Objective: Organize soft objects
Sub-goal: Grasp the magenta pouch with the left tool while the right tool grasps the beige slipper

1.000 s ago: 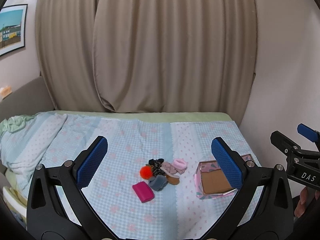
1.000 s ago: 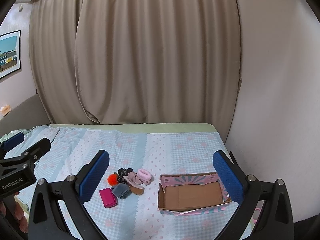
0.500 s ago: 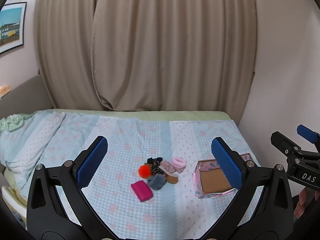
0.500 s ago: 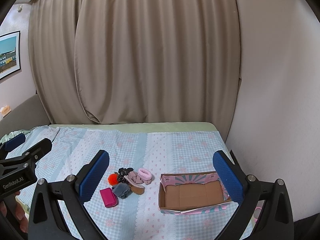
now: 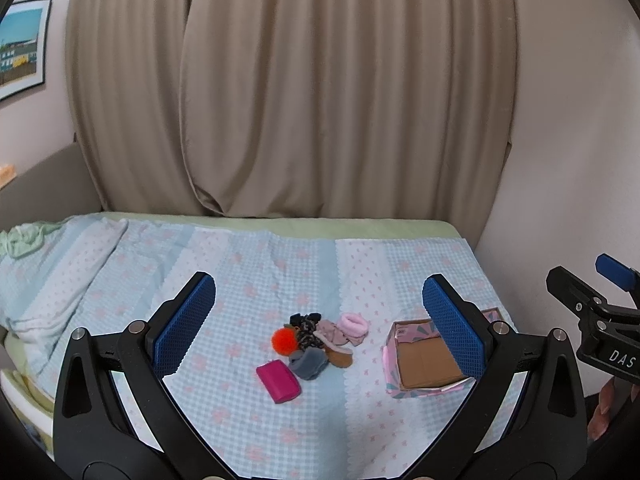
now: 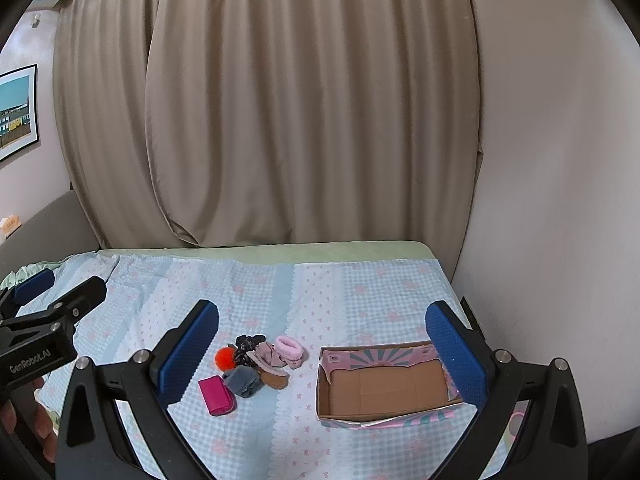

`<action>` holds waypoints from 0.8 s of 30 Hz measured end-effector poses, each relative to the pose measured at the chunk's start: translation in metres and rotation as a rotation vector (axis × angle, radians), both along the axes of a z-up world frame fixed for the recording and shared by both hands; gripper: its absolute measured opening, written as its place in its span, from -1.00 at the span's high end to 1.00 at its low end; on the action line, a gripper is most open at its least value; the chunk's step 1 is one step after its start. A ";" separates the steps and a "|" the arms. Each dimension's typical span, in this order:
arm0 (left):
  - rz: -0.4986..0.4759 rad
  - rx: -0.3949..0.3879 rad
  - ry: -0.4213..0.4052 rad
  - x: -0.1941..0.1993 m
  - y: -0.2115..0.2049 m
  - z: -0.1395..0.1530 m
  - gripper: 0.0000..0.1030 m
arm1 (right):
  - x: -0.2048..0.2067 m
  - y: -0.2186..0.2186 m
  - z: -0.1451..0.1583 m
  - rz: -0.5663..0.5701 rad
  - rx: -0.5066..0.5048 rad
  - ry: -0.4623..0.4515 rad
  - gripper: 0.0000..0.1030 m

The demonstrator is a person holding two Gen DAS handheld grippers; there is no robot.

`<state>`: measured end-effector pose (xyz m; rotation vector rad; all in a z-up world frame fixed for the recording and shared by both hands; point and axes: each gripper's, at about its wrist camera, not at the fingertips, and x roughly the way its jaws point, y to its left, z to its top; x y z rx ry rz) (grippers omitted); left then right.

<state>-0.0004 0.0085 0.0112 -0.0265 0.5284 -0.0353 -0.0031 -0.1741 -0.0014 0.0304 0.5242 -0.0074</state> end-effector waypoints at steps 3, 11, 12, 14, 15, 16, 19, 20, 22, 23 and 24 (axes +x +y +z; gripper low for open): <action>0.026 -0.008 0.023 0.005 -0.002 -0.010 -0.99 | 0.001 -0.005 0.001 0.012 0.002 0.007 -1.00; 0.133 -0.027 0.119 0.020 -0.003 -0.053 -0.99 | 0.025 -0.013 -0.018 0.104 0.017 0.050 -1.00; 0.145 -0.025 0.130 0.022 -0.003 -0.060 -0.99 | 0.031 -0.015 -0.022 0.121 0.020 0.054 -1.00; 0.170 -0.023 0.166 0.027 -0.002 -0.080 -0.99 | 0.041 -0.015 -0.031 0.143 0.018 0.066 -1.00; 0.178 -0.025 0.187 0.029 -0.001 -0.090 -0.99 | 0.046 -0.015 -0.036 0.154 0.017 0.073 -1.00; 0.185 -0.031 0.213 0.031 0.001 -0.102 -0.99 | 0.055 -0.015 -0.046 0.176 0.015 0.086 -1.00; 0.206 -0.066 0.310 0.042 0.010 -0.148 -0.99 | 0.076 -0.010 -0.074 0.223 0.007 0.134 -1.00; 0.211 -0.073 0.329 0.045 0.012 -0.160 -0.99 | 0.082 -0.008 -0.083 0.236 0.004 0.147 -1.00; 0.217 -0.091 0.378 0.055 0.020 -0.193 -0.99 | 0.095 -0.002 -0.103 0.266 -0.003 0.177 -1.00; 0.218 -0.093 0.397 0.061 0.023 -0.208 -0.99 | 0.102 0.003 -0.115 0.283 -0.009 0.193 -1.00; 0.218 -0.092 0.415 0.066 0.026 -0.222 -0.99 | 0.110 0.009 -0.128 0.304 -0.016 0.209 -1.00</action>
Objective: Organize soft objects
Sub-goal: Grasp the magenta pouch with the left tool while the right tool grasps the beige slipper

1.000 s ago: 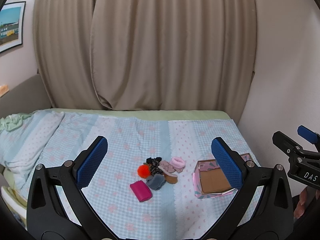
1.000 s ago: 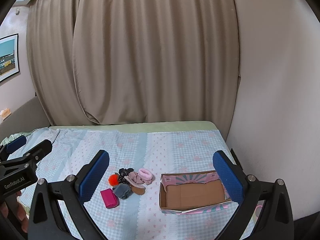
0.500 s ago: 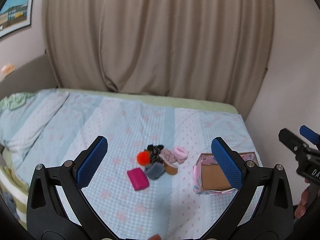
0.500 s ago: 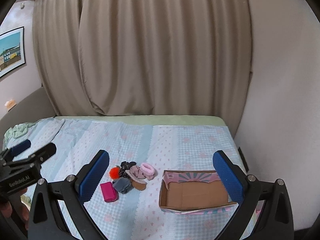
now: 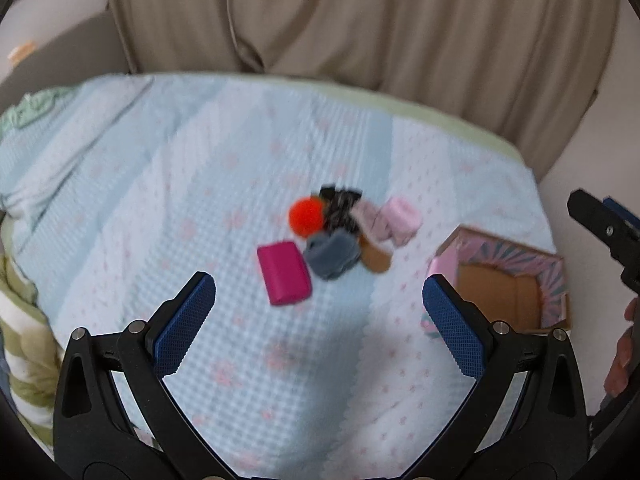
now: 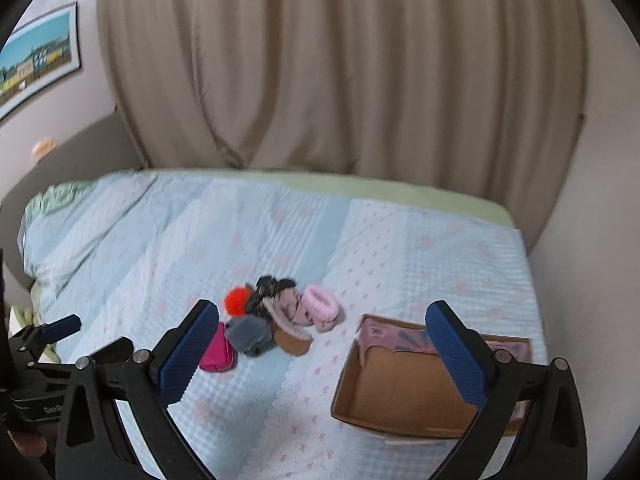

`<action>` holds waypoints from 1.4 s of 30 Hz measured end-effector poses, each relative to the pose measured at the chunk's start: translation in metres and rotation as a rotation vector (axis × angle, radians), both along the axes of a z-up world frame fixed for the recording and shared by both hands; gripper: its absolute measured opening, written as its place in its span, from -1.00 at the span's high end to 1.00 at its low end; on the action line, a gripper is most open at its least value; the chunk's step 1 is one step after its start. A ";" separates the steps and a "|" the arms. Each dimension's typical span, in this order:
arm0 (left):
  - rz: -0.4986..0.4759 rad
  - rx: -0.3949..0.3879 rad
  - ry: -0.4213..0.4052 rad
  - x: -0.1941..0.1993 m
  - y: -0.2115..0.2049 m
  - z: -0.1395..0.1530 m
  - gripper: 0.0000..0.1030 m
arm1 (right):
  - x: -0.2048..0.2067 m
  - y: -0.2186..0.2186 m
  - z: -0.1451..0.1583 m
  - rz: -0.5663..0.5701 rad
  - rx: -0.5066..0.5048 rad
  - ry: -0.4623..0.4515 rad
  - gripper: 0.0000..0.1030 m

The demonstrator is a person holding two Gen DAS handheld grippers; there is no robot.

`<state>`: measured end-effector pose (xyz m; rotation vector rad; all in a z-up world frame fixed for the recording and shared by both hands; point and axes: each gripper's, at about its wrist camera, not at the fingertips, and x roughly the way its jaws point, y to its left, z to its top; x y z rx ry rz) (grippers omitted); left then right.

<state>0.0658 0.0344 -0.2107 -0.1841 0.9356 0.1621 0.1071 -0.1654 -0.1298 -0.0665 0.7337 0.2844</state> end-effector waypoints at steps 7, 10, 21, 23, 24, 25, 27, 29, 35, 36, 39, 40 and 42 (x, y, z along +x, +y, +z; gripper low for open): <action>0.032 -0.018 0.099 0.042 0.026 -0.089 -0.99 | 0.043 0.043 -0.081 0.139 -0.086 0.101 -1.00; 0.060 -0.046 0.135 0.057 0.041 -0.118 -0.99 | 0.064 0.062 -0.122 0.182 -0.112 0.173 -1.00; 0.054 -0.104 0.305 0.108 0.062 -0.226 -0.91 | 0.140 0.109 -0.243 0.168 -0.267 0.472 -0.91; 0.054 -0.112 0.321 0.113 0.063 -0.237 -0.88 | 0.147 0.113 -0.258 0.175 -0.290 0.500 -0.89; 0.054 -0.114 0.329 0.116 0.064 -0.243 -0.86 | 0.149 0.115 -0.264 0.181 -0.306 0.508 -0.84; 0.055 -0.116 0.335 0.118 0.064 -0.248 -0.85 | 0.151 0.117 -0.269 0.188 -0.328 0.514 -0.82; 0.063 -0.123 0.347 0.123 0.066 -0.257 -0.79 | 0.155 0.123 -0.280 0.206 -0.369 0.525 -0.70; 0.081 -0.149 0.352 0.127 0.068 -0.265 -0.77 | 0.161 0.127 -0.289 0.217 -0.392 0.534 -0.64; 0.101 -0.148 0.349 0.144 0.069 -0.274 -0.57 | 0.177 0.131 -0.311 0.254 -0.418 0.563 -0.35; 0.101 -0.145 0.345 0.146 0.070 -0.273 -0.55 | 0.179 0.131 -0.311 0.262 -0.418 0.554 -0.32; 0.092 -0.154 0.336 0.151 0.071 -0.271 -0.37 | 0.183 0.134 -0.313 0.290 -0.426 0.532 -0.06; 0.084 -0.149 0.336 0.152 0.070 -0.271 -0.33 | 0.184 0.135 -0.314 0.303 -0.425 0.536 0.01; 0.069 -0.136 0.334 0.154 0.069 -0.268 -0.21 | 0.186 0.137 -0.318 0.316 -0.422 0.548 0.08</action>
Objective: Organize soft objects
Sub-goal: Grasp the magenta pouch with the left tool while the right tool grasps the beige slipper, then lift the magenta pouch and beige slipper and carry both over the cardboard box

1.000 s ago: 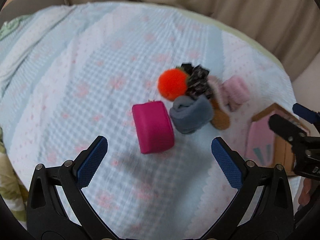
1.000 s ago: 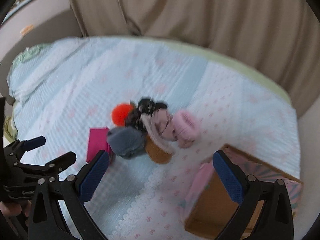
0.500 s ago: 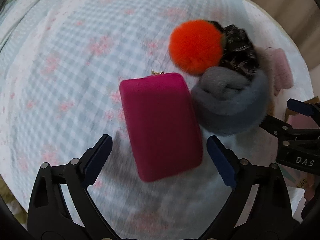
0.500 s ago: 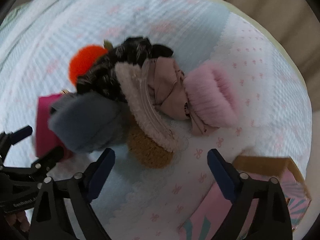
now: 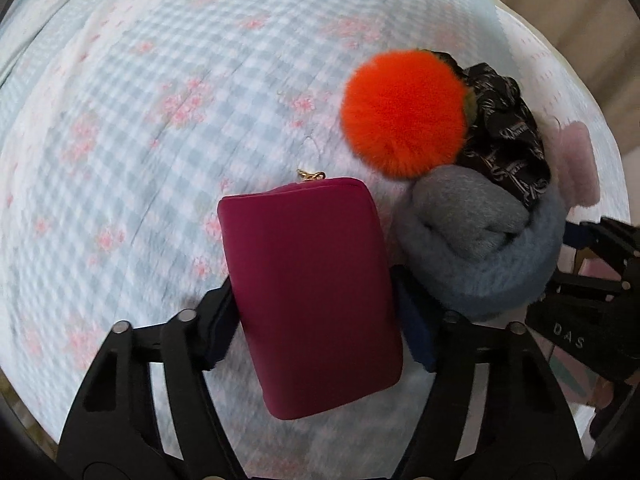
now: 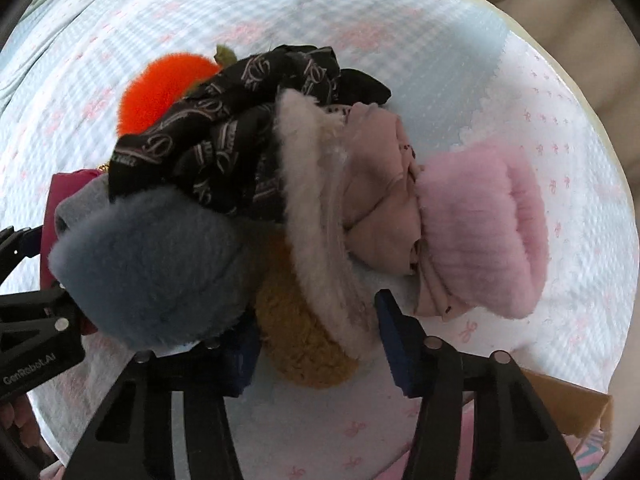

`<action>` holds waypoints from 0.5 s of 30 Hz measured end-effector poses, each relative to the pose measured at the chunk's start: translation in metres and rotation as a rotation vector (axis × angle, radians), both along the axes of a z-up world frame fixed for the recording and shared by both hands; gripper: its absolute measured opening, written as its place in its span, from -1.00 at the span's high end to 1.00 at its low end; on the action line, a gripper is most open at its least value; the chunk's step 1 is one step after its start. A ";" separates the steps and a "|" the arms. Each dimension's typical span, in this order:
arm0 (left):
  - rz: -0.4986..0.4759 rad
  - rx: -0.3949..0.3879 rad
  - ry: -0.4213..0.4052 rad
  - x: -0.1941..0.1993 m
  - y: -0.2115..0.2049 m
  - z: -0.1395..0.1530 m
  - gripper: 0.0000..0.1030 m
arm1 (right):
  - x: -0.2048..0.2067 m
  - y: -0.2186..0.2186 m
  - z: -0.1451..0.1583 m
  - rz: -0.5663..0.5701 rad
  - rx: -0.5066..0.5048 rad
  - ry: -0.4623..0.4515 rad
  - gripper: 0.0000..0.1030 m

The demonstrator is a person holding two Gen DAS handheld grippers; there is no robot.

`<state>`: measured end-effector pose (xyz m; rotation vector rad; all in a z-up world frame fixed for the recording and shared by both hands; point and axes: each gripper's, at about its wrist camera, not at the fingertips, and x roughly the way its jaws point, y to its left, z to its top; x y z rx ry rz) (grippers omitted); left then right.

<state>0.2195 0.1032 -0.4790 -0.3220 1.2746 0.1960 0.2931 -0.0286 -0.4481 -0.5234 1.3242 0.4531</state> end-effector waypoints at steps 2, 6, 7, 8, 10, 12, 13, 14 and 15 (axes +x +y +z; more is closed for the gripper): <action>-0.011 0.005 -0.004 0.005 0.000 0.004 -0.14 | -0.001 0.001 0.000 0.002 0.000 -0.016 0.11; -0.021 0.017 -0.017 0.004 -0.001 0.014 -0.05 | 0.000 -0.004 0.003 -0.011 0.018 -0.033 0.18; -0.019 0.016 -0.022 -0.001 -0.003 0.018 -0.04 | -0.004 -0.004 0.004 -0.013 0.021 -0.038 0.18; -0.017 0.015 -0.024 0.000 -0.003 0.021 0.00 | -0.008 -0.005 0.006 -0.014 0.024 -0.042 0.19; -0.018 0.004 -0.033 -0.004 0.004 0.024 0.05 | -0.011 -0.007 0.009 -0.020 0.036 -0.050 0.20; -0.011 0.013 -0.037 -0.010 0.009 0.031 0.08 | -0.014 -0.007 0.013 -0.030 0.046 -0.047 0.20; -0.002 0.016 -0.040 -0.015 0.012 0.035 0.08 | -0.015 -0.008 0.014 -0.035 0.051 -0.047 0.20; 0.007 0.014 -0.043 -0.016 0.015 0.040 0.08 | -0.018 -0.012 0.016 -0.037 0.053 -0.050 0.21; 0.015 0.014 -0.048 -0.019 0.016 0.042 0.08 | -0.024 -0.013 0.019 -0.038 0.056 -0.054 0.21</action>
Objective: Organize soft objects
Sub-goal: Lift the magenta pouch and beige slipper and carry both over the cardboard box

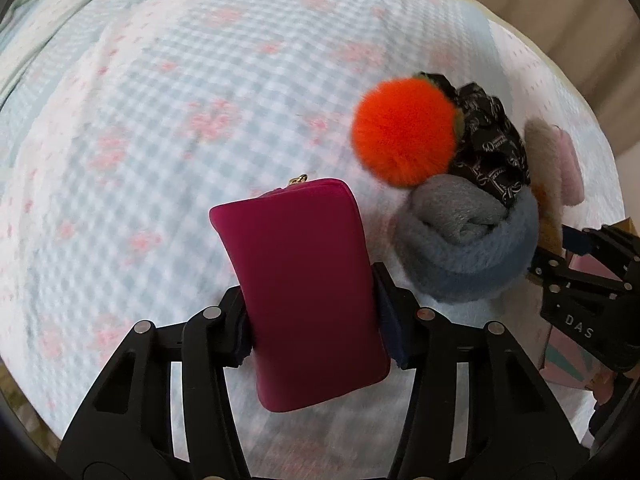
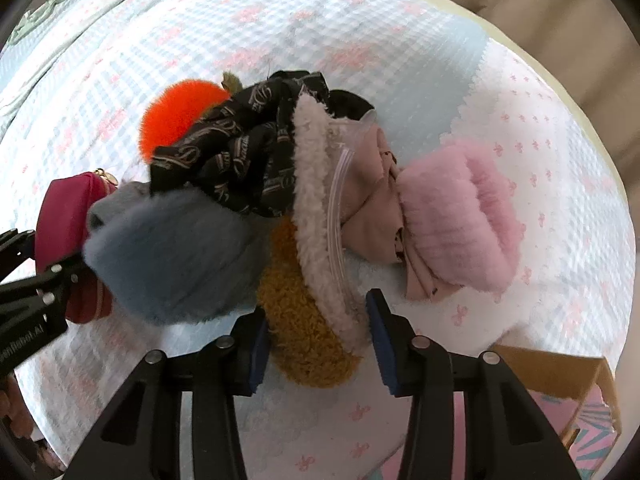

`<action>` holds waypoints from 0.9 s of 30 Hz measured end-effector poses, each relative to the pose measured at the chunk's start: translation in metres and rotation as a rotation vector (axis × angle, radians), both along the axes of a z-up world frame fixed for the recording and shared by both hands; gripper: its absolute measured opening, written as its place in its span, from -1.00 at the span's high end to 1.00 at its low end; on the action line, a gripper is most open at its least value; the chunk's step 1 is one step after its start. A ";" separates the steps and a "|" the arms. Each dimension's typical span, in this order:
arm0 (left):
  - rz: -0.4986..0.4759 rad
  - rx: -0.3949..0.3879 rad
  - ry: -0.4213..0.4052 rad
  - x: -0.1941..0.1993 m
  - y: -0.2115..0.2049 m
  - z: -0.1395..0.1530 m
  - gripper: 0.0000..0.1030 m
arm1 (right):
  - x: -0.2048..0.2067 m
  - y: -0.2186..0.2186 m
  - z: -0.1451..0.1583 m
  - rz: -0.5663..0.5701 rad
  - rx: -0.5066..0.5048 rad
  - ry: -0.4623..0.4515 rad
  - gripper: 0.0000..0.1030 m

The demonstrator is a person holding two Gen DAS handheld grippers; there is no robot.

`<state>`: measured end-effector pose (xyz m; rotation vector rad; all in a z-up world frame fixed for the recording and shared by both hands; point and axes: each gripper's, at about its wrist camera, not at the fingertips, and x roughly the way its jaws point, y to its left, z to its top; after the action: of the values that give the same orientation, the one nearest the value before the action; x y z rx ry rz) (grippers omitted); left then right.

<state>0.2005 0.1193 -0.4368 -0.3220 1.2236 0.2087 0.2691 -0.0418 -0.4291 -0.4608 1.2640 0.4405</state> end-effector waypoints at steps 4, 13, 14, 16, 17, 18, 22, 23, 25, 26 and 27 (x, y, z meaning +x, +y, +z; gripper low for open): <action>0.014 0.010 -0.025 -0.011 0.005 0.016 0.09 | -0.007 -0.004 0.014 -0.005 0.014 -0.027 0.21; 0.012 0.054 -0.113 -0.045 -0.016 0.086 0.09 | -0.034 -0.013 0.074 -0.042 0.084 -0.100 0.21; 0.018 0.060 -0.121 -0.049 -0.018 0.096 0.09 | -0.039 -0.016 0.083 -0.048 0.094 -0.109 0.21; 0.028 0.061 -0.137 -0.056 -0.021 0.109 0.09 | -0.046 -0.020 0.102 -0.067 0.117 -0.129 0.21; 0.032 0.065 -0.151 -0.062 -0.024 0.125 0.09 | -0.052 -0.024 0.113 -0.075 0.129 -0.134 0.21; 0.031 0.074 -0.162 -0.070 -0.027 0.138 0.09 | -0.057 -0.029 0.126 -0.088 0.147 -0.142 0.21; 0.022 0.093 -0.199 -0.087 -0.041 0.180 0.09 | -0.083 -0.049 0.177 -0.128 0.205 -0.178 0.21; 0.017 0.095 -0.210 -0.091 -0.047 0.191 0.09 | -0.088 -0.055 0.180 -0.132 0.214 -0.189 0.21; -0.004 0.102 -0.239 -0.099 -0.064 0.217 0.09 | -0.103 -0.065 0.210 -0.146 0.232 -0.216 0.21; -0.014 0.102 -0.248 -0.100 -0.069 0.223 0.09 | -0.108 -0.069 0.222 -0.154 0.238 -0.224 0.21; -0.033 0.099 -0.263 -0.101 -0.079 0.234 0.09 | -0.109 -0.077 0.229 -0.165 0.245 -0.229 0.21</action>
<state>0.0996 0.0400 -0.2027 -0.2342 0.9551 0.1914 0.1602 -0.1189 -0.2002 -0.1910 1.0021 0.3852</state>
